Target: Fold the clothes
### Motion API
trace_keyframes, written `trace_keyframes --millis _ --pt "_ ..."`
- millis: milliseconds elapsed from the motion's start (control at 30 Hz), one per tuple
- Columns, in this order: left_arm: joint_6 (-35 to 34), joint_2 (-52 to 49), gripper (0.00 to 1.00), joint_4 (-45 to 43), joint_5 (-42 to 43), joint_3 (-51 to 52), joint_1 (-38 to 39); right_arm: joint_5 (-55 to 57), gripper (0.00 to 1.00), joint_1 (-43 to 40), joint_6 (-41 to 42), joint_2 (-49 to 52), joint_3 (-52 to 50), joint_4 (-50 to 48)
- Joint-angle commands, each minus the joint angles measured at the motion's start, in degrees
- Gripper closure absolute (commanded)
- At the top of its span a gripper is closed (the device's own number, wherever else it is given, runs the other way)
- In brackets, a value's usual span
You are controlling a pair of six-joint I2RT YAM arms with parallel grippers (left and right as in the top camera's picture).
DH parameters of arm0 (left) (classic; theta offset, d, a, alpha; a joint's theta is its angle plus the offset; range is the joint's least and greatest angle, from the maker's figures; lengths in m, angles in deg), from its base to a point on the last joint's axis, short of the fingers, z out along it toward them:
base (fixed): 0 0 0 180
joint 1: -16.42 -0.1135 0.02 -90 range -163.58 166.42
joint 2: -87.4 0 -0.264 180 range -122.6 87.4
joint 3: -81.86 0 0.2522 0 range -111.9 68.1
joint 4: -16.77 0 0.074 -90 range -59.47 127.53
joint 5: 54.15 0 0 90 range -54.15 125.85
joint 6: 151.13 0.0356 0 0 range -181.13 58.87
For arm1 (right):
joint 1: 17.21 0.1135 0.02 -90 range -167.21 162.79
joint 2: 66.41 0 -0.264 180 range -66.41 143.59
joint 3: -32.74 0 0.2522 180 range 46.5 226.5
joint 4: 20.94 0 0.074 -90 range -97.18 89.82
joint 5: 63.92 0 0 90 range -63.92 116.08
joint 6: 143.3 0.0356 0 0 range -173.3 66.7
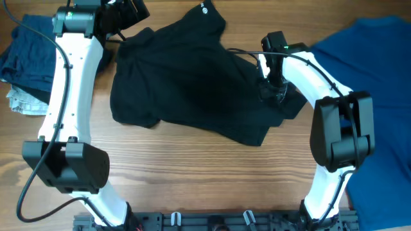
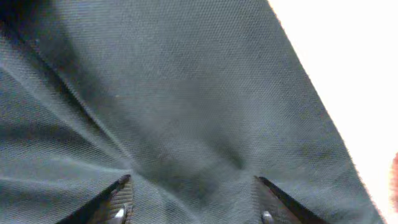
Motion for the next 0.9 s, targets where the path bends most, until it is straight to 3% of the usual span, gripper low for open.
trace_keyframes --millis 0,167,333,533,700,800,867 --pt "-0.2 0.0 0.00 -0.1 0.7 -0.4 -0.2 -0.5 0.47 -0.2 -5.8 0.4 -0.3 -1.2" --pt "-0.2 0.0 0.00 -0.1 0.7 -0.4 -0.2 -2.4 0.53 -0.2 -6.7 0.4 -0.3 -1.4" --pt "-0.2 0.0 0.00 -0.1 0.7 -0.4 -0.2 -8.0 0.45 -0.2 -8.2 0.4 -0.3 -0.9" --pt "-0.2 0.0 0.00 -0.1 0.7 -0.4 -0.2 -7.9 0.47 -0.2 -8.2 0.4 -0.6 -1.2" --pt "-0.2 0.0 0.00 -0.1 0.7 -0.4 -0.2 -7.7 0.46 -0.2 -8.2 0.4 -4.8 -7.4" --pt "-0.2 0.0 0.00 -0.1 0.7 -0.4 -0.2 -7.7 0.55 -0.2 -8.1 0.4 -4.8 -7.9" --pt "-0.2 0.0 0.00 -0.1 0.7 -0.4 -0.2 -7.7 0.66 -0.2 -8.1 0.4 -4.8 -8.0"
